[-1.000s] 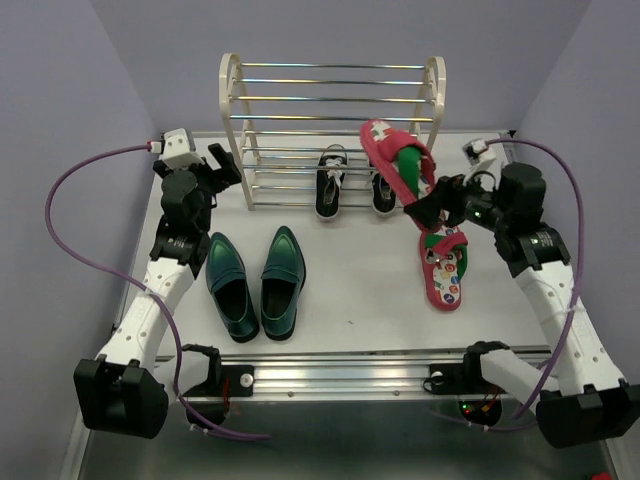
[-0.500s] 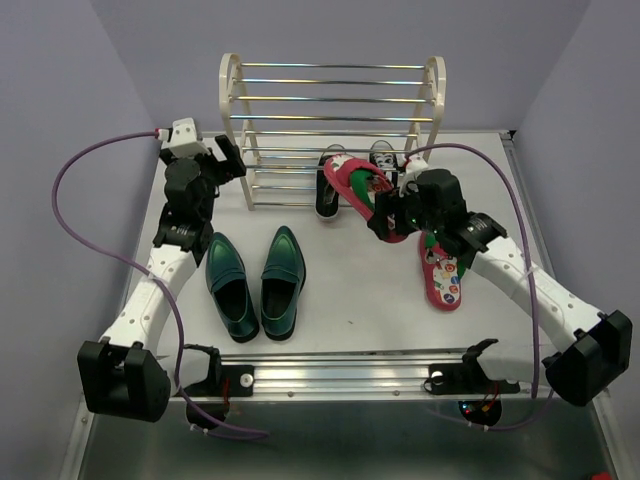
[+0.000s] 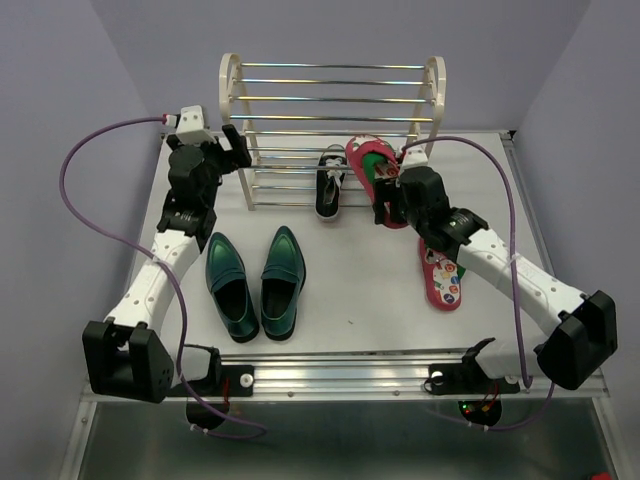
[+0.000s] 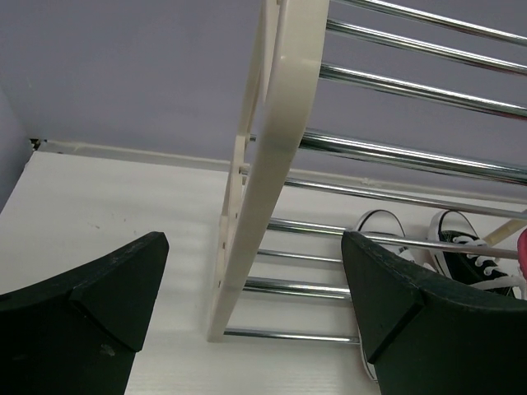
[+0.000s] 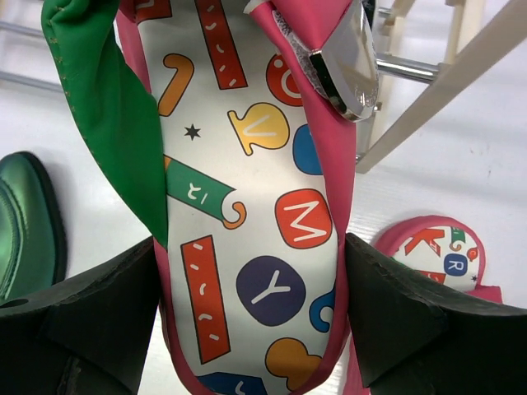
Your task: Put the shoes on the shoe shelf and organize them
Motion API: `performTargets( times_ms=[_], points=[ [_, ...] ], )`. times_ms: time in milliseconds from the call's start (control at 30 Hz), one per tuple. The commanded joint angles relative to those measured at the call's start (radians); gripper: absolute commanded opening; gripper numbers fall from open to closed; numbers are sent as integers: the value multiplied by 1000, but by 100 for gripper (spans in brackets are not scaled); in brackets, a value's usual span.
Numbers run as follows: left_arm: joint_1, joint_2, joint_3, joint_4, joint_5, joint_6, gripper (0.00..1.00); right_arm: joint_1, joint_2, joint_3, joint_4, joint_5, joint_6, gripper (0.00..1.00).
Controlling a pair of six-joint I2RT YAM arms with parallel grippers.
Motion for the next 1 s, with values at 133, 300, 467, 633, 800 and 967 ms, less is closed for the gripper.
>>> performTargets(
  times_ms=[133, 300, 467, 633, 800, 967],
  points=[
    [-4, 31, 62, 94, 54, 35, 99, 2, 5, 45, 304, 102, 43, 1],
    [-4, 63, 79, 103, 61, 39, 99, 21, 73, 46, 435, 168, 44, 1],
    [-4, 85, 92, 113, 74, 39, 99, 21, 152, 88, 483, 274, 61, 1],
    [-4, 111, 112, 117, 86, 42, 99, 21, 209, 140, 526, 360, 43, 1],
    [-4, 129, 118, 123, 86, 51, 99, 21, 278, 195, 556, 424, 28, 2],
    [-4, 143, 127, 124, 81, 55, 99, 21, 318, 249, 558, 452, 25, 5]
  ],
)
